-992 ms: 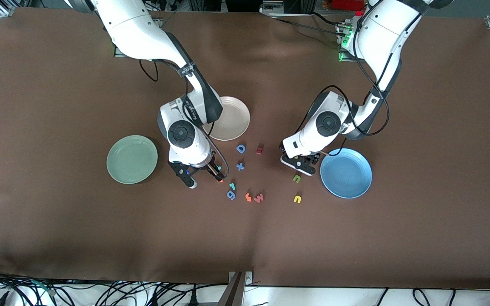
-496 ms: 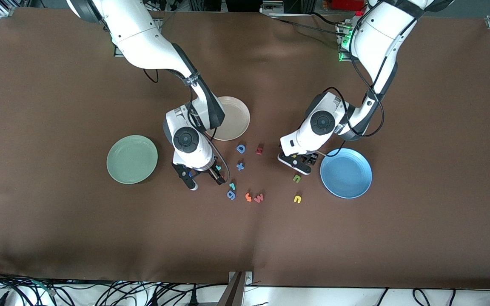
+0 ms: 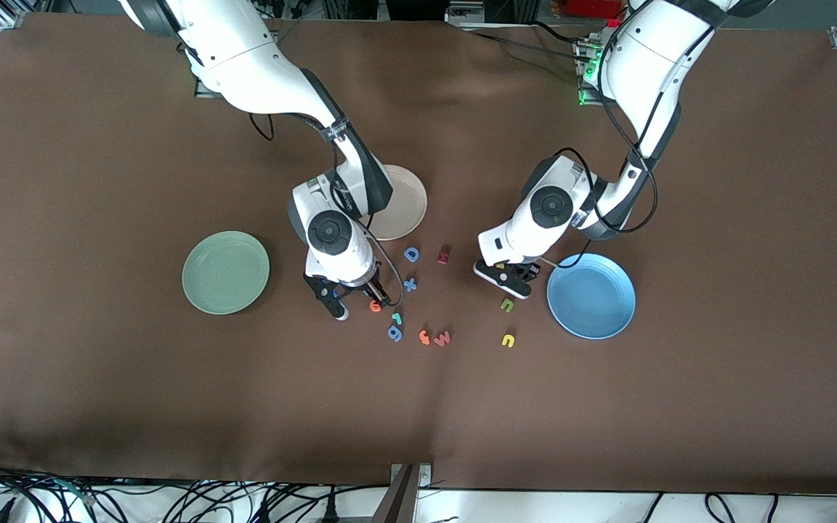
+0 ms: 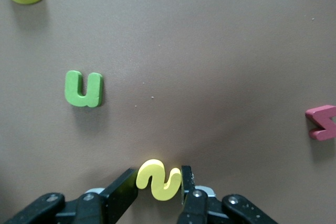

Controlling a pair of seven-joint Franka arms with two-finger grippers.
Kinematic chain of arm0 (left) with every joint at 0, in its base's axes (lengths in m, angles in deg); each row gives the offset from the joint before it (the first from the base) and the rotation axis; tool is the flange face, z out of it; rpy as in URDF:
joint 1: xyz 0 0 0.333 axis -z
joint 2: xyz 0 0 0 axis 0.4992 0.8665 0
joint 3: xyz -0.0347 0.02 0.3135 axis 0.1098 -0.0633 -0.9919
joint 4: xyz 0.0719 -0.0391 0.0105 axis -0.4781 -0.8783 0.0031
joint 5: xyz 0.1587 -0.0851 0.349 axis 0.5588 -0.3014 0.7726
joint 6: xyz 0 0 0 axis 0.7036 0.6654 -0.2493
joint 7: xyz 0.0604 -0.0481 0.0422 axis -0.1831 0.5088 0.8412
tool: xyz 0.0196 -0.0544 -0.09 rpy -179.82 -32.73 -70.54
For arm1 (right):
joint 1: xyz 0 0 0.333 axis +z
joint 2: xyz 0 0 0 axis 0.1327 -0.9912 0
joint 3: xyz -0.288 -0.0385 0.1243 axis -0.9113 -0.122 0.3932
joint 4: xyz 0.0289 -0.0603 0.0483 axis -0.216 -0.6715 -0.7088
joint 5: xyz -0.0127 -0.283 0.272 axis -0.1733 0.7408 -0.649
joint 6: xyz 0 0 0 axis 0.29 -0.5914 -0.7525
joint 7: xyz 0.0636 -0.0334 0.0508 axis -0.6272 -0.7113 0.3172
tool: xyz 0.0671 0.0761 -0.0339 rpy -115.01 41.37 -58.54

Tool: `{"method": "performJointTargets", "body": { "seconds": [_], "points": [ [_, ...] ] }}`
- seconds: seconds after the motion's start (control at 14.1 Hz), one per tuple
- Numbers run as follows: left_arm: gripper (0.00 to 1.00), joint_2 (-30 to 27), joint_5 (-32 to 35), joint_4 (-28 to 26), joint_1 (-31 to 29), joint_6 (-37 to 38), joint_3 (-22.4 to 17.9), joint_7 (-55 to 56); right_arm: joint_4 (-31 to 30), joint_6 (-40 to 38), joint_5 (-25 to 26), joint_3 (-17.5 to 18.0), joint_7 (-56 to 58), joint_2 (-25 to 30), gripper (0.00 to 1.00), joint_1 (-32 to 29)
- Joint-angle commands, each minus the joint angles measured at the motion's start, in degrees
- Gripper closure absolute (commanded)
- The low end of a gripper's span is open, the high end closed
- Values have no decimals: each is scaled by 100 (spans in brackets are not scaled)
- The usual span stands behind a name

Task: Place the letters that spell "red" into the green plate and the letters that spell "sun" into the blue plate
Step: 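Grasp the yellow 2 with the left gripper while the right gripper descends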

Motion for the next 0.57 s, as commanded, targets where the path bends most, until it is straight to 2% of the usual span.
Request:
{"method": "performJointTargets", "body": {
  "seconds": [0.0,0.21,0.28,0.35,0.5],
  "points": [
    [76,2,150,-27,4,-53,-43,46,23,-51,-35,-47,-7,-30,26,17],
    [76,-331,150,0,-119,148,-61,11,-39,-51,-9,-55,-7,-30,26,17],
    [76,-454,150,113,-207,419,-61,2,-100,-51,-9,-55,2,-30,27,16],
    [76,-534,159,253,-295,761,-61,2,-109,-51,-9,-55,2,-30,33,16],
    [76,-622,159,692,-479,1456,-69,-312,-109,-51,-9,-55,2,-30,34,16]
  ]
}}
